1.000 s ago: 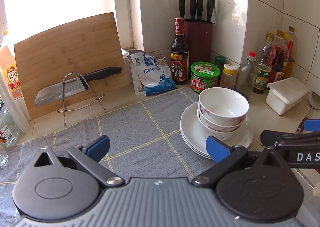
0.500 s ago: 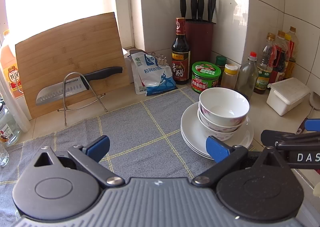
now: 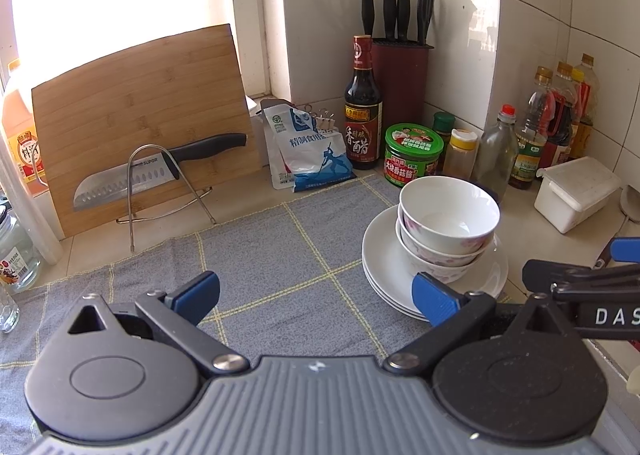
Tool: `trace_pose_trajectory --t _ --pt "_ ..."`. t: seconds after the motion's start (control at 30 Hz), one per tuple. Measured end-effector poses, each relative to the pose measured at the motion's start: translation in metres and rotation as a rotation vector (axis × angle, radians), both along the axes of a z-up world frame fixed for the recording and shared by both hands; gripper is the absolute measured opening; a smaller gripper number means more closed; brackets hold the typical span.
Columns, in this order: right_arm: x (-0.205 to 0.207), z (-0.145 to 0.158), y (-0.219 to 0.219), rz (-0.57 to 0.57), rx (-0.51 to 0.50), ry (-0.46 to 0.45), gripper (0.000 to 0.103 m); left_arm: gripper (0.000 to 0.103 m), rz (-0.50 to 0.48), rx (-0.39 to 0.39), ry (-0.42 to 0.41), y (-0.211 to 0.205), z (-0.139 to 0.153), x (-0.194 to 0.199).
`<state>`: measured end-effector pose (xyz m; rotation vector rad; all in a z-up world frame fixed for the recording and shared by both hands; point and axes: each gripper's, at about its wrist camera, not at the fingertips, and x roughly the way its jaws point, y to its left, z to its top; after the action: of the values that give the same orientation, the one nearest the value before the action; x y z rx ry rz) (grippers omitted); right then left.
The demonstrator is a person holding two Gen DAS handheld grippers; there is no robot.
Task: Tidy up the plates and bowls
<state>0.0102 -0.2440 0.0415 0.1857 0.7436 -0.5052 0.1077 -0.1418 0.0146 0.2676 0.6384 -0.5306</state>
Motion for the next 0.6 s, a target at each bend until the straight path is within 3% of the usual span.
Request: trace_pose_trajectory --t 0.6 --pt "-0.0001 0.0009 0.0017 0.002 -0.006 -0.001 0.103 0.101 0.002 0.000 0.002 -0.0005 -0.0001 0.0002"
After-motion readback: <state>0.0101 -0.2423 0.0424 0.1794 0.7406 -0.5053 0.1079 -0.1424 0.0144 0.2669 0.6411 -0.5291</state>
